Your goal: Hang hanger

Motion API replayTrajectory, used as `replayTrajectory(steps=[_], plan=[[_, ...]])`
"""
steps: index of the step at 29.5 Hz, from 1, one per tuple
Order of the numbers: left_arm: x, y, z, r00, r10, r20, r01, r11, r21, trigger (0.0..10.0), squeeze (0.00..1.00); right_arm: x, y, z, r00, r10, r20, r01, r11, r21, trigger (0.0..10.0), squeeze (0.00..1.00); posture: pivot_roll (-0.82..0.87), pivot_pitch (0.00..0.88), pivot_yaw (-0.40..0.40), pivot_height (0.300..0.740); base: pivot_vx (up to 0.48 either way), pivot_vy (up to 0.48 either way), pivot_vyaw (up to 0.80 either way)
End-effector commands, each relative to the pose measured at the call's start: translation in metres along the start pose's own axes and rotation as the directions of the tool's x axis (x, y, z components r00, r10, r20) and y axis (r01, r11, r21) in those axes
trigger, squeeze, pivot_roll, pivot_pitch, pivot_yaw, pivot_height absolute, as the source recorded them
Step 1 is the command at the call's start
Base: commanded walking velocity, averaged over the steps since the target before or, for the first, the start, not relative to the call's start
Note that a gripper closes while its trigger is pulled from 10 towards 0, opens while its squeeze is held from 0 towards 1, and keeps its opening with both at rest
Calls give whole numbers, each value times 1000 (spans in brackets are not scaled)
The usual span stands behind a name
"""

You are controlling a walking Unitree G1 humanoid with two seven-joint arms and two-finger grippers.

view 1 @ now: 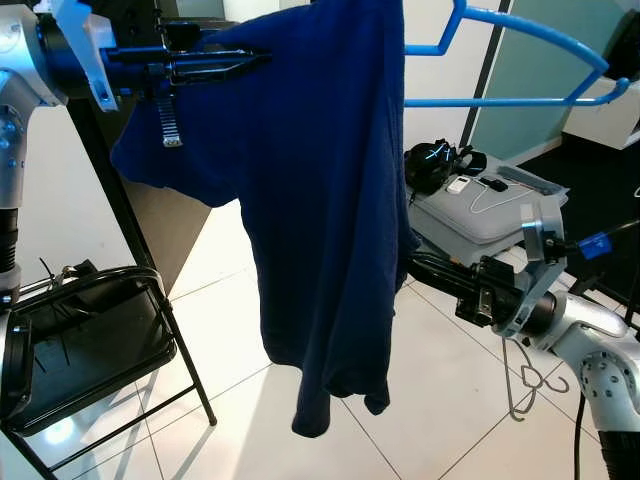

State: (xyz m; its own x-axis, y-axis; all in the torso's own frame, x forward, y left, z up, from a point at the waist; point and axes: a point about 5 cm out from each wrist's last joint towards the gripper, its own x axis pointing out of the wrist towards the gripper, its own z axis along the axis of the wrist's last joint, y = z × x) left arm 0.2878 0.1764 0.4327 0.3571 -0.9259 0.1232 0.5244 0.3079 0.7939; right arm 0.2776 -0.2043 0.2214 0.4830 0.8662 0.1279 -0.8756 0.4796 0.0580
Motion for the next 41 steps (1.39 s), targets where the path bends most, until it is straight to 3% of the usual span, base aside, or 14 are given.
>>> replayTrajectory(steps=[1,9,11,12,15,20,25,27,29,35,41], plan=[[-1,2,6,1000,26,17,-26,999,24,0,0,0,-3,3,1000,-18,17,18,1000,-17,0,0,35,0,26,740,0,0,0],[-18,9,-9,992,77,-97,-73,996,41,0,0,-8,-18,19,988,-119,96,124,991,-55,0,0,35,0,27,740,0,0,0],[-30,12,-19,982,105,-155,-101,994,36,0,0,-17,-37,37,945,-265,195,282,957,-67,0,0,31,0,28,740,0,0,0],[-30,12,-19,982,105,-155,-101,994,36,0,0,-17,-37,37,945,-265,195,282,957,-67,0,0,31,0,28,740,0,0,0],[-36,13,-25,973,135,-186,-133,991,26,0,0,-25,-50,53,883,-367,294,394,918,-36,0,0,31,0,26,740,0,0,0],[-38,11,-34,957,147,-251,-150,989,9,0,0,-26,-52,57,870,-381,312,413,910,-41,0,0,33,0,25,740,0,0,0],[-40,11,-36,956,138,-257,-143,990,-3,0,0,-26,-53,57,867,-382,321,415,909,-37,0,0,35,0,25,740,0,0,0],[-42,9,-37,958,120,-259,-133,991,-32,0,0,-25,-54,58,862,-385,329,418,908,-35,0,0,36,0,26,740,0,0,0],[-42,-2,-39,962,20,-272,-51,993,-108,0,0,-25,-55,59,859,-385,338,421,906,-36,0,0,37,0,26,740,0,0,0],[-48,-19,-48,938,-119,-325,59,980,-190,0,0,-25,-57,62,857,-382,345,421,906,-42,0,0,34,0,28,740,0,0,0],[-52,-27,-49,924,-185,-334,108,966,-236,0,0,-26,-57,63,860,-376,346,417,907,-49,0,0,35,0,27,740,0,0,0]])
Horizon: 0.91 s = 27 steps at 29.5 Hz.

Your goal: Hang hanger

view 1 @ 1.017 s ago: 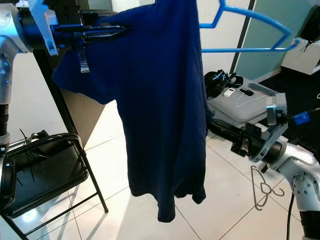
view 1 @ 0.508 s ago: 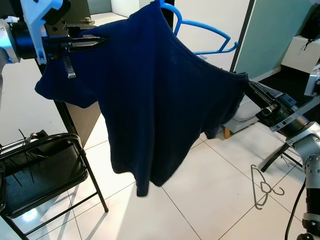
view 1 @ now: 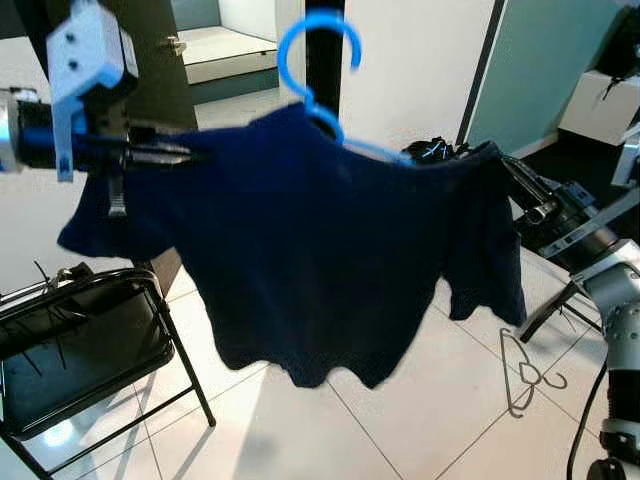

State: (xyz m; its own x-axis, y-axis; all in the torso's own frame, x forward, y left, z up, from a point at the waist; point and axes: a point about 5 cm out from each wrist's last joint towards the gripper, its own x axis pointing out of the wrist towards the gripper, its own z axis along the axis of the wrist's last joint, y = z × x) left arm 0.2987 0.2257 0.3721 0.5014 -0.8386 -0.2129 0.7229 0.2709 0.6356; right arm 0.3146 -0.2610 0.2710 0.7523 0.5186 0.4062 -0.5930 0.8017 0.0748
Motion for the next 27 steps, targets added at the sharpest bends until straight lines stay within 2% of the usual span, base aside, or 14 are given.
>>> replayTrajectory(steps=[1,9,12,14,22,24,26,27], plan=[[-4,-1,5,1000,-20,-8,20,1000,11,0,0,1,-1,7,1000,6,26,-6,1000,-17,0,0,35,0,27,740,0,0,0],[5,-12,-1,998,-60,4,60,998,-36,0,0,10,11,3,997,80,16,-80,997,-6,0,0,32,0,25,740,0,0,0],[16,-21,-6,996,-86,27,87,994,-68,0,0,23,36,-7,982,187,-14,-187,982,-8,0,0,23,0,22,740,0,0,0],[19,-23,-7,996,-88,33,90,993,-73,0,0,26,40,-8,979,203,-17,-203,979,-7,0,0,24,0,21,740,0,0,0],[23,-26,-15,998,-68,3,68,994,-91,0,0,31,41,-5,978,206,-12,-206,978,-15,0,0,26,0,19,740,0,0,0],[27,-27,-27,999,-2,-45,-3,994,-106,0,0,35,42,3,978,208,7,-208,978,-34,0,0,23,0,16,740,0,0,0],[27,-27,-27,999,-2,-45,-3,994,-106,0,0,35,42,3,978,208,7,-208,978,-34,0,0,23,0,16,740,0,0,0],[27,-25,-33,996,43,-80,-51,993,-104,0,0,36,41,6,979,202,12,-201,978,-47,0,0,21,0,15,740,0,0,0]])
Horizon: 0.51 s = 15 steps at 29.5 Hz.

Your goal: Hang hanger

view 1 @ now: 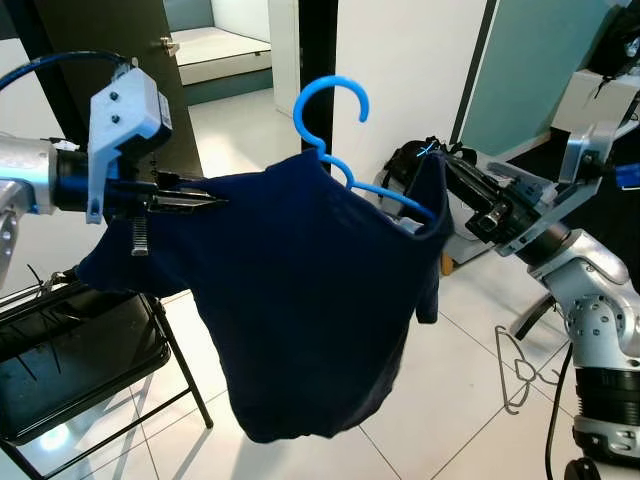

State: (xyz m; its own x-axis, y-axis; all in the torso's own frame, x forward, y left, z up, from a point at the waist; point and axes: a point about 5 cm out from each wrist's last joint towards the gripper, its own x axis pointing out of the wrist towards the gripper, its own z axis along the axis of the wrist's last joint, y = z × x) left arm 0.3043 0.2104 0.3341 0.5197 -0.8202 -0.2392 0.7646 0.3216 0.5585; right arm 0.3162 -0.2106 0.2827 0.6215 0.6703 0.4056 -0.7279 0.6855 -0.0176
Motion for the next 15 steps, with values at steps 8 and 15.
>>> replayTrajectory(steps=[8,15], plan=[[-11,11,-30,965,192,-178,-187,981,45,0,0,-3,-10,22,999,-45,28,47,996,-74,0,0,18,0,15,740,0,0,0],[-34,16,-48,896,305,-324,-278,952,127,0,0,-16,-26,34,990,-137,35,140,982,-123,0,0,25,0,14,740,0,0,0]])
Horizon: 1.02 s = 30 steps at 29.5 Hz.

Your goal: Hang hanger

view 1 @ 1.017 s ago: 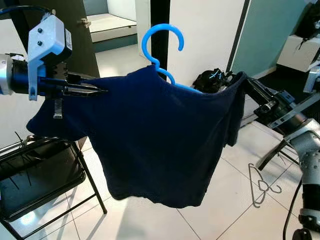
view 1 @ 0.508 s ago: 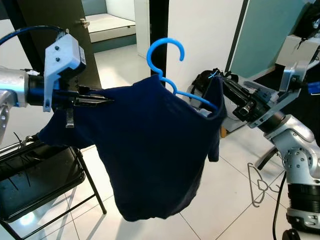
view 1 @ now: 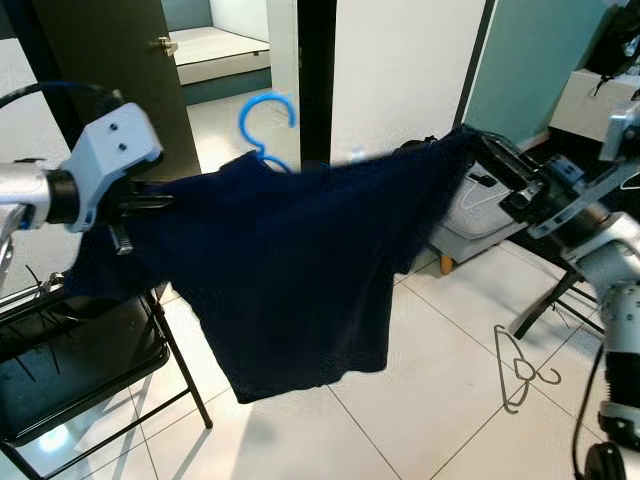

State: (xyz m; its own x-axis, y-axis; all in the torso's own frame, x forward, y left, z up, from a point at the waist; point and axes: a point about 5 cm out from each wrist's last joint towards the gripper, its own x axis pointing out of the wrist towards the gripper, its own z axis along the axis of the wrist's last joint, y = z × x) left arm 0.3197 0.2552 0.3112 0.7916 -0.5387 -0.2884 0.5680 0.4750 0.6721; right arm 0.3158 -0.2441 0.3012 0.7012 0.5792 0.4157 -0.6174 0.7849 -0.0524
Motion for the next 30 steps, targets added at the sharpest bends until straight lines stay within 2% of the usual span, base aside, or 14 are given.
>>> replayTrajectory(steps=[1,3,7,12,13,18,20,21,22,23,24,27,29,30], plan=[[-8,5,-5,998,35,-54,-33,999,26,0,0,0,-4,7,1000,-19,21,19,999,-32,0,0,25,0,14,740,0,0,0],[-11,4,-8,994,62,-84,-57,997,58,0,0,0,-9,5,998,-62,17,62,997,-40,0,0,31,0,11,740,0,0,0],[-11,3,-9,992,86,-87,-80,994,73,0,0,3,-7,4,998,-57,17,57,998,-32,0,0,31,0,10,740,0,0,0],[-7,1,-6,993,106,-59,-101,992,77,0,0,8,2,0,1000,-18,14,18,1000,-10,0,0,30,0,9,740,0,0,0],[-3,-1,-3,993,112,-29,-109,991,74,0,0,11,10,-5,1000,17,8,-17,1000,10,0,0,30,0,9,740,0,0,0],[2,-2,0,993,119,2,-119,990,73,0,0,14,18,-10,999,53,2,-53,998,33,0,0,30,0,9,740,0,0,0],[9,7,19,960,235,152,-244,969,46,0,0,22,54,-30,977,210,-35,-206,973,99,0,0,25,0,8,740,0,0,0],[9,7,19,960,235,152,-244,969,46,0,0,22,54,-30,977,210,-35,-206,973,99,0,0,25,0,8,740,0,0,0],[9,13,27,932,299,205,-312,950,32,0,0,24,68,-36,963,266,-45,-259,958,123,0,0,25,0,8,740,0,0,0],[9,13,27,932,299,205,-312,950,32,0,0,24,68,-36,963,266,-45,-259,958,123,0,0,25,0,8,740,0,0,0],[7,20,32,901,358,243,-373,928,18,0,0,25,79,-41,951,305,-48,-295,944,148,0,0,23,0,8,740,0,0,0],[7,20,32,901,358,243,-373,928,18,0,0,25,79,-41,951,305,-48,-295,944,148,0,0,23,0,8,740,0,0,0],[-2,34,43,829,469,305,-493,870,-1,0,0,25,92,-48,933,355,-54,-340,923,182,0,0,21,0,7,740,0,0,0],[-2,34,43,829,469,305,-493,870,-1,0,0,25,92,-48,933,355,-54,-340,923,182,0,0,21,0,7,740,0,0,0]])
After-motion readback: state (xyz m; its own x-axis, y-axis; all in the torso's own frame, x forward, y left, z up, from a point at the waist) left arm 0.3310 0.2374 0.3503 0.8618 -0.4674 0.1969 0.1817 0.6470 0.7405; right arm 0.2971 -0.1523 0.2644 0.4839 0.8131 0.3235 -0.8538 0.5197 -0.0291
